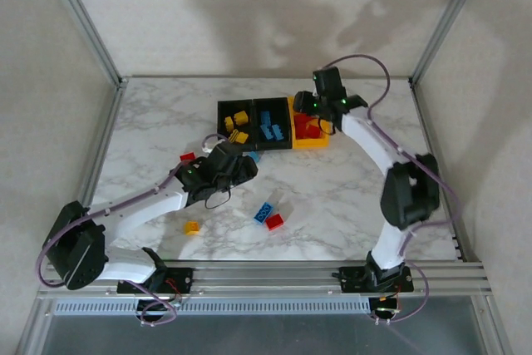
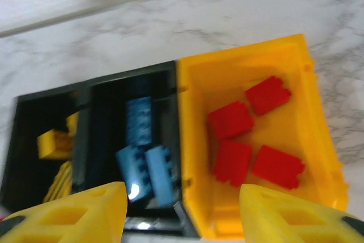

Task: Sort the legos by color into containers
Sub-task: Pick up the lego from the center of the table.

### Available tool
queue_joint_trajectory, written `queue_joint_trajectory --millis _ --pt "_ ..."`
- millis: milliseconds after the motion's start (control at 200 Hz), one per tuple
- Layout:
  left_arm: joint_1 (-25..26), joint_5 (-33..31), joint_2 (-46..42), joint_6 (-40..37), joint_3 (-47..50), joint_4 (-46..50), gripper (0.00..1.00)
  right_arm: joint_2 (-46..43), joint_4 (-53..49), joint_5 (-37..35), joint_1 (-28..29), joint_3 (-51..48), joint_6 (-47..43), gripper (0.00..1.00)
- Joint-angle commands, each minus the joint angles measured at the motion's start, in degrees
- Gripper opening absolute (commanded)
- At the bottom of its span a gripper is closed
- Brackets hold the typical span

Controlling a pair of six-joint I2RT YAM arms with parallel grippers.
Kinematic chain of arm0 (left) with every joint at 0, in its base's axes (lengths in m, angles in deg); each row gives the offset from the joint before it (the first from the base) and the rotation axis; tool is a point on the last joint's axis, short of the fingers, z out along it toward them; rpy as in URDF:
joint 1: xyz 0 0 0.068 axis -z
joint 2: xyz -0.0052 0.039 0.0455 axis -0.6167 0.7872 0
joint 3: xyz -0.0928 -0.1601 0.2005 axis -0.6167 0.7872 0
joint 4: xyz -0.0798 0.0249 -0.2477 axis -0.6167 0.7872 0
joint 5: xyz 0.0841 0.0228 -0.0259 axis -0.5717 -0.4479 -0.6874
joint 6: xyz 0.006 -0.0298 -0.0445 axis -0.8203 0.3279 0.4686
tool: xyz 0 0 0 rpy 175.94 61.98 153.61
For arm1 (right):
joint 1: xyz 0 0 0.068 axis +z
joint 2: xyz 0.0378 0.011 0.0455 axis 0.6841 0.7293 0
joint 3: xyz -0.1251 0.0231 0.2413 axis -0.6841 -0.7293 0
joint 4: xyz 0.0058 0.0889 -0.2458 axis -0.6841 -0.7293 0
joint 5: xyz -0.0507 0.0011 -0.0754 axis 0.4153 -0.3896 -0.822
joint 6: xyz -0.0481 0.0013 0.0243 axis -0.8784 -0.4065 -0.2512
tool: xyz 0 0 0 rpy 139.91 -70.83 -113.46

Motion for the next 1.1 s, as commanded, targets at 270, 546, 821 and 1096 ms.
queue_joint_trajectory --millis 270,546,821,1096 --pt "-1.22 -5.61 -10.58 -0.48 2.91 5.19 0.75 -13.53 34.16 -2.60 17.23 -34.84 -5.72 0.56" --pt "-1.63 -5.65 -11.86 -0.50 3.65 6.08 0.75 -1.14 41.35 -3.86 21.35 -33.42 -4.04 0.57" --pt "-2.48 -5.30 -13.49 -0.32 4.93 6.25 0.75 8.63 41.87 -6.91 21.61 -26.64 -4.42 0.58" --pt "-3.35 -4.69 -13.49 -0.75 4.76 6.21 0.75 16.08 40.33 -8.08 21.60 -20.31 -5.72 0.57"
